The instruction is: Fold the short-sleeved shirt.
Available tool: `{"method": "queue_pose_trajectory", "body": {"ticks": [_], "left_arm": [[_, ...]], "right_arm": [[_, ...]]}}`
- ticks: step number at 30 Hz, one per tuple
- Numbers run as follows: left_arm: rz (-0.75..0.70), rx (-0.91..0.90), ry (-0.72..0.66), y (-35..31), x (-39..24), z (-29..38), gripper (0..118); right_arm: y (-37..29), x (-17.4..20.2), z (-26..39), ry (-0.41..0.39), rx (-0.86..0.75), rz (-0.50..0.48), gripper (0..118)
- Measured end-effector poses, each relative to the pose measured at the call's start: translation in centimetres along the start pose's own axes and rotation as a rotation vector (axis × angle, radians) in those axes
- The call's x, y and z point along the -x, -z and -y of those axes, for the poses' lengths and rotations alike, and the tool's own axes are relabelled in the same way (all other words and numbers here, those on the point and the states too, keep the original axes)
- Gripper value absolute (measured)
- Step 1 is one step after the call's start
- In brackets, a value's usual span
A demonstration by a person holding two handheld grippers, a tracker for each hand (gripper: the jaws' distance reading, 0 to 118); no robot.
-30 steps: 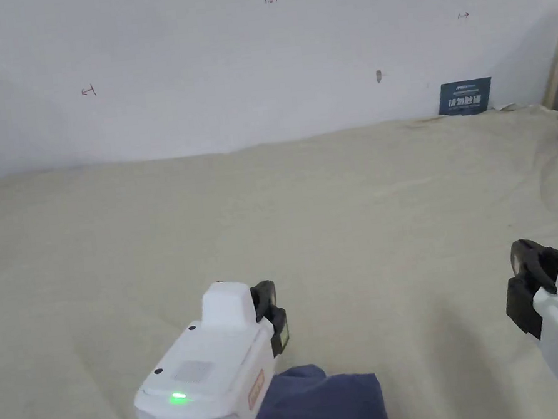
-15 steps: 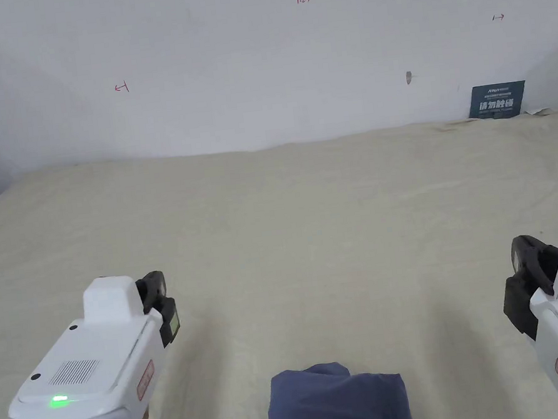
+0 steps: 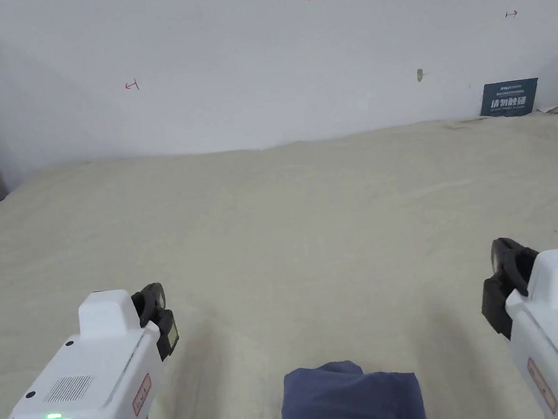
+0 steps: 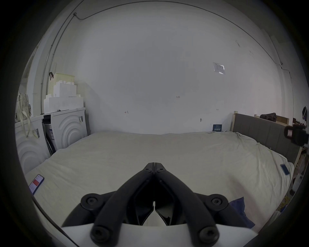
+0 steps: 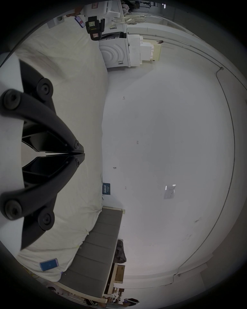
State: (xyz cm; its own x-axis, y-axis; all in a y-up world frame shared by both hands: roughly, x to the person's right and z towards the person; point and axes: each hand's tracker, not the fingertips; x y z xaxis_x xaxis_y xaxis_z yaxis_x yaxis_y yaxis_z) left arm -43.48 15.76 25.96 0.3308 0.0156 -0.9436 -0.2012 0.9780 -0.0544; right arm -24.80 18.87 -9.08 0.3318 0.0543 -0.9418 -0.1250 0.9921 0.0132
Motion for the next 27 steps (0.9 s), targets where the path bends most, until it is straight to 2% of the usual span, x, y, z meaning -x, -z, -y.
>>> {"method": "queue_pose_trajectory", "body": {"ticks": [13,18,21,24,27], "left_arm": [[0.001,0.055,-0.033,0.0,1.1,2.0,0],[0.005,0.080,-0.043,0.3,1.4,3.0,0],[0.011,0.091,-0.044,0.4,1.5,3.6,0],[0.014,0.107,-0.053,0.4,1.4,3.9,0],[0.023,0.120,-0.055,0.3,1.3,4.2,0]], "right_arm": [[4.8,6.0,10.2,0.043,0.306,-0.079,0],[5.3,8.0,13.6,0.024,0.425,-0.093,1],[5.9,8.7,15.5,0.043,0.486,-0.090,0],[6.6,9.2,17.2,0.027,0.560,-0.084,0],[6.6,9.3,18.8,0.056,0.602,-0.084,0]]}}
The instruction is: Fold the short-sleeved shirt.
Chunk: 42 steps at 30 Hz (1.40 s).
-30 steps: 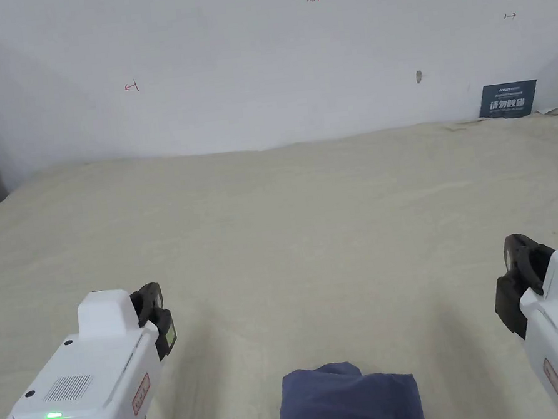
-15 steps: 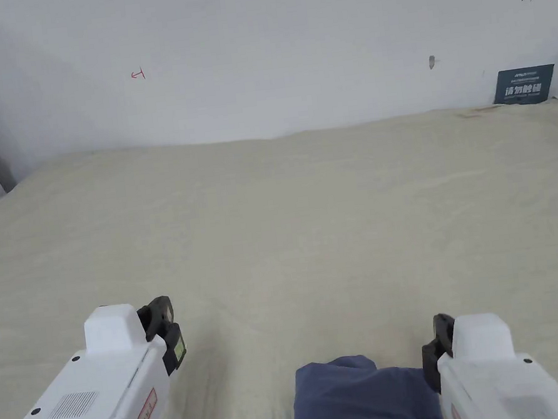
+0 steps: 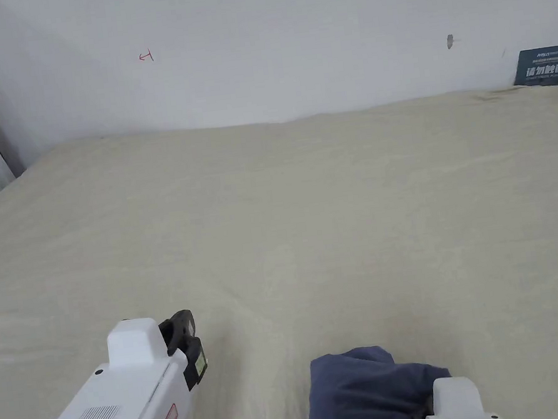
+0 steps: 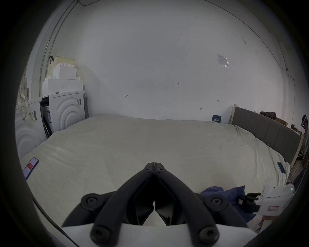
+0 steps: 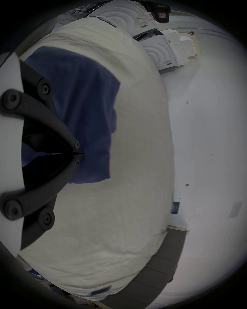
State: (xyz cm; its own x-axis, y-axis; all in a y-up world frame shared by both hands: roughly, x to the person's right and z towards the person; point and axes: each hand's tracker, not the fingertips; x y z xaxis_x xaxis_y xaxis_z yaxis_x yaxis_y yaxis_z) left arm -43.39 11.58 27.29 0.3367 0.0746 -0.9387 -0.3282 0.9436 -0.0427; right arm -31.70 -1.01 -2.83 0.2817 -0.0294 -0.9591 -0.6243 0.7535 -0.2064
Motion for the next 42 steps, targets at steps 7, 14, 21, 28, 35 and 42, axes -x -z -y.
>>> {"method": "queue_pose_trajectory", "body": {"ticks": [7,14,21,28,35,42], "left_arm": [[0.077,0.079,-0.029,0.5,-0.9,1.1,0],[0.310,0.411,-0.163,2.8,-2.8,3.0,0],[0.418,0.725,-0.185,6.7,-4.0,5.4,55],[0.461,0.772,-0.156,9.4,-4.6,6.5,103],[0.509,0.894,-0.205,13.2,-4.8,8.4,100],[0.576,0.917,-0.164,13.5,-6.7,8.0,72]], "right_arm": [[1.4,0.4,1.5,-0.080,-0.012,0.035,0],[0.1,0.9,0.9,-0.079,-0.013,0.033,0],[-0.3,0.7,0.5,-0.070,-0.005,0.021,0],[-0.4,0.5,0.3,-0.049,0.002,0.015,0],[-0.4,0.4,0.1,-0.046,0.005,0.009,0],[-0.3,0.3,0.1,-0.046,0.004,0.007,0]]}}
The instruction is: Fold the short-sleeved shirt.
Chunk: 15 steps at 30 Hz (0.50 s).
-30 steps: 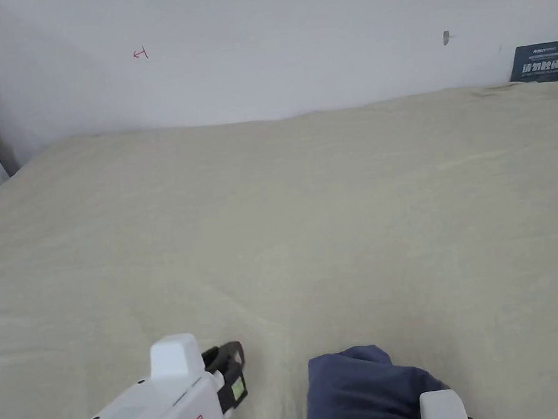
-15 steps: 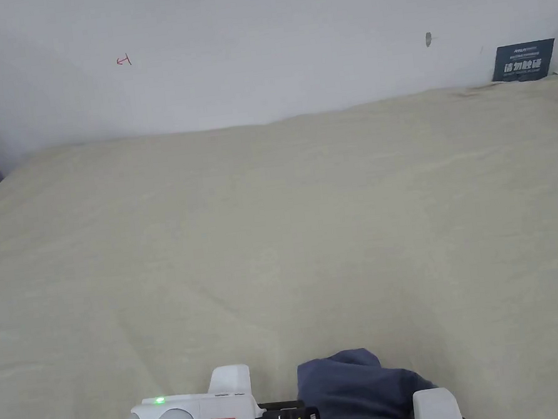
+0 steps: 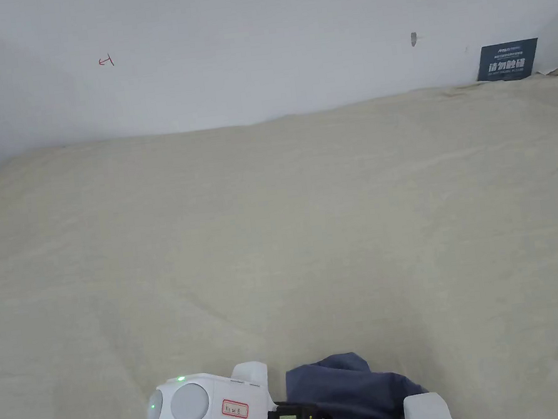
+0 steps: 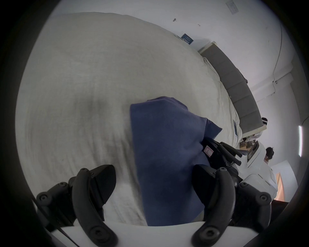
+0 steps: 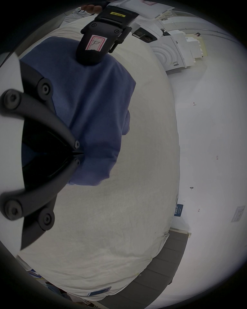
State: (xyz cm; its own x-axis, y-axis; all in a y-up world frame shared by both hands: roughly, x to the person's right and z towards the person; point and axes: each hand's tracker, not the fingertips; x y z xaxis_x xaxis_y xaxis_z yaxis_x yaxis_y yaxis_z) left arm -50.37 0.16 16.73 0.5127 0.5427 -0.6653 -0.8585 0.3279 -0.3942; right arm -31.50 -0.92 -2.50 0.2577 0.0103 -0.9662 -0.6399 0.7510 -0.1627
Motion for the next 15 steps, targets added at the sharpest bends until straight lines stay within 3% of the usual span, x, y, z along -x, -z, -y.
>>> {"method": "queue_pose_trajectory", "body": {"ticks": [2,6,10,15], "left_arm": [[0.052,0.008,0.006,0.2,-0.7,-0.3,67],[-0.007,0.032,0.054,1.2,-0.7,-0.3,60],[0.014,0.040,0.031,0.9,-0.8,-0.5,32],[-0.020,0.031,0.072,0.8,-2.4,-0.1,22]], "right_arm": [[-0.3,0.2,-0.1,0.000,0.000,0.000,0],[0.3,-0.3,0.1,0.005,0.003,0.000,0],[1.3,-0.8,0.6,0.002,0.004,-0.001,0],[2.0,-1.4,0.9,-0.003,0.010,-0.005,0]]}}
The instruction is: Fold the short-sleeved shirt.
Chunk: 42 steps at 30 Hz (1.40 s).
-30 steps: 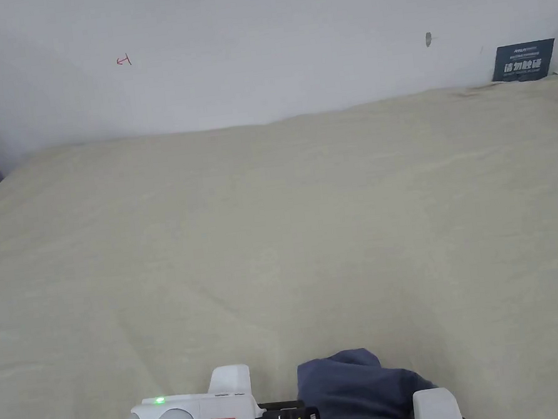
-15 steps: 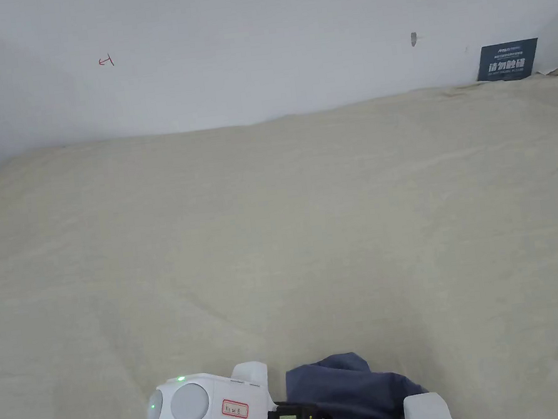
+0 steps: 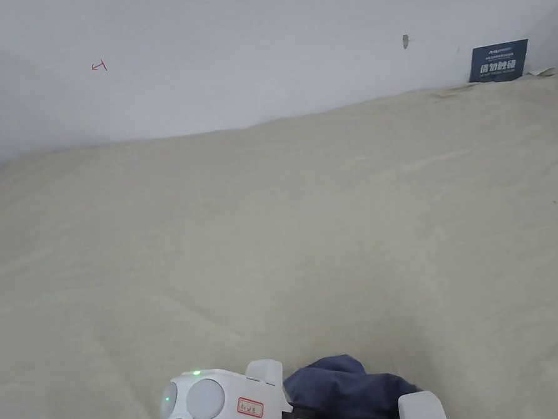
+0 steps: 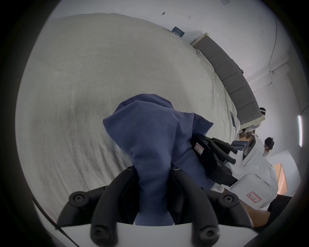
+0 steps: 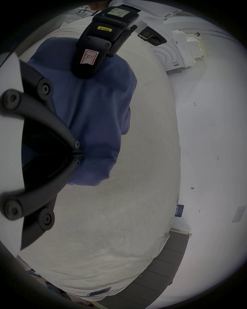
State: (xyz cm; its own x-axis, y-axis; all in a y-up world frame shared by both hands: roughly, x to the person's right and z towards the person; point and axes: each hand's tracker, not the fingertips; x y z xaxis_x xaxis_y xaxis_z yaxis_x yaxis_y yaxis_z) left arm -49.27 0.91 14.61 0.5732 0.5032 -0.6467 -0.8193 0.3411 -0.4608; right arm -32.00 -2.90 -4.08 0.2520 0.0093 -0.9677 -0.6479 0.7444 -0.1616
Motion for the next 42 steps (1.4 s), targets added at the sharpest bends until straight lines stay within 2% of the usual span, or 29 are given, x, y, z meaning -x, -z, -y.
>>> {"method": "queue_pose_trajectory", "body": {"ticks": [5,12,19,26,36,42], "left_arm": [[-0.013,-0.019,-0.013,-0.6,-0.2,0.0,21],[-0.001,-0.051,-0.019,-4.2,-0.5,-0.4,20],[-0.091,-0.106,-0.017,-9.5,1.9,-0.7,20],[-0.250,-0.151,-0.043,-16.3,8.4,-1.4,20],[-0.569,-0.155,-0.110,-26.5,19.6,-0.6,20],[-0.631,-0.182,-0.271,-29.5,25.0,1.5,20]], "right_arm": [[-0.7,-0.4,-0.5,0.008,-0.006,-0.013,0],[-5.5,-1.8,-3.8,0.029,-0.170,-0.039,0],[-10.7,-2.8,-8.7,-0.015,-0.338,-0.018,0],[-13.3,-3.7,-11.4,-0.032,-0.416,0.006,0],[-13.7,-3.5,-12.8,-0.060,-0.448,0.049,0],[-12.6,-2.6,-12.9,-0.055,-0.430,0.056,0]]}}
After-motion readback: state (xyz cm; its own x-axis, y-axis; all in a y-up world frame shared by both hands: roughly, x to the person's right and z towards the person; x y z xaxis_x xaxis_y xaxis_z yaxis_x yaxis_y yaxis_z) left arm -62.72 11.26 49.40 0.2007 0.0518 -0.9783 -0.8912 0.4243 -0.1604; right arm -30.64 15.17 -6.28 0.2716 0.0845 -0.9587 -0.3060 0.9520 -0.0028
